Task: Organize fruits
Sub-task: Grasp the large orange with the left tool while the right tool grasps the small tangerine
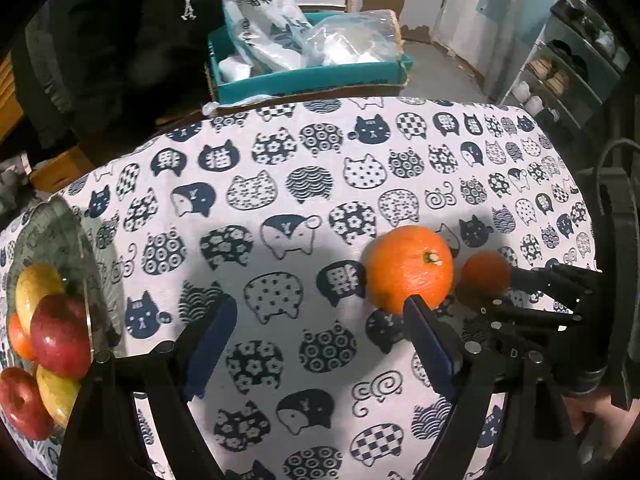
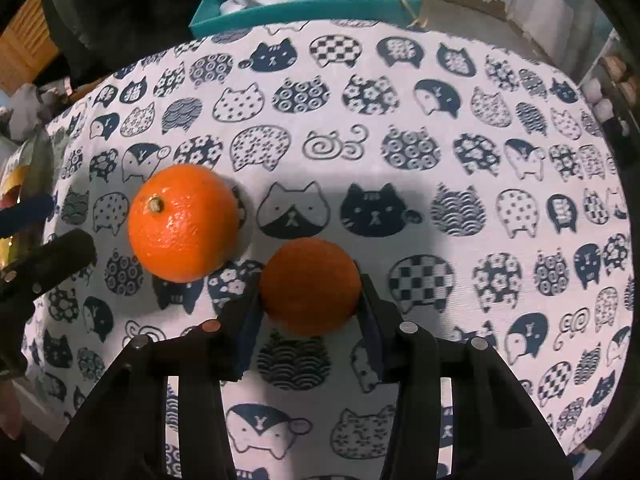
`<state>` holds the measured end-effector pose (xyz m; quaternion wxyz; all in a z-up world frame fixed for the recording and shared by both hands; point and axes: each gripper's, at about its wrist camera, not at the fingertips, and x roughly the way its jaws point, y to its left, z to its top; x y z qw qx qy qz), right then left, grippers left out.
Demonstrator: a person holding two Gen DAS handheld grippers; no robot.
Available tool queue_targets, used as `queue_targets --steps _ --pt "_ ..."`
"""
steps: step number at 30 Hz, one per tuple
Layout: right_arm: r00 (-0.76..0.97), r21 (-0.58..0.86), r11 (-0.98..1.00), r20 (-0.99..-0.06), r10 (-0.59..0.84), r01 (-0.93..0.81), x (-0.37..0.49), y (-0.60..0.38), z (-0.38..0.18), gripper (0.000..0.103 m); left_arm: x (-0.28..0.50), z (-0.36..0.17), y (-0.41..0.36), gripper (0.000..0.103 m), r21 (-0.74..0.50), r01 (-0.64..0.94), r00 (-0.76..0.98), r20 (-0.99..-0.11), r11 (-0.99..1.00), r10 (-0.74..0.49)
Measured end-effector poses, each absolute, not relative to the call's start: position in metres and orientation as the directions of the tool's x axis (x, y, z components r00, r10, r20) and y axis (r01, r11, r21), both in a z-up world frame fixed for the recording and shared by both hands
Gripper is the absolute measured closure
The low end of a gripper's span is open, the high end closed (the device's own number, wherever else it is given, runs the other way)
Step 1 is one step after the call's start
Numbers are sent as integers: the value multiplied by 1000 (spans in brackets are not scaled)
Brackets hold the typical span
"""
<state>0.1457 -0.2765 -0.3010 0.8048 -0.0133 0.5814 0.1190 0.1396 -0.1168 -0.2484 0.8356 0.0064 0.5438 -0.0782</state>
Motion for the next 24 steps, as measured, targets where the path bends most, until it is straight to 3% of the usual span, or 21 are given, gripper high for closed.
queue_targets --steps 24 --pt "380 93 993 -918 112 -67 146 -343 -272 59 167 -278 -175 17 -115 194 325 -929 974 -175"
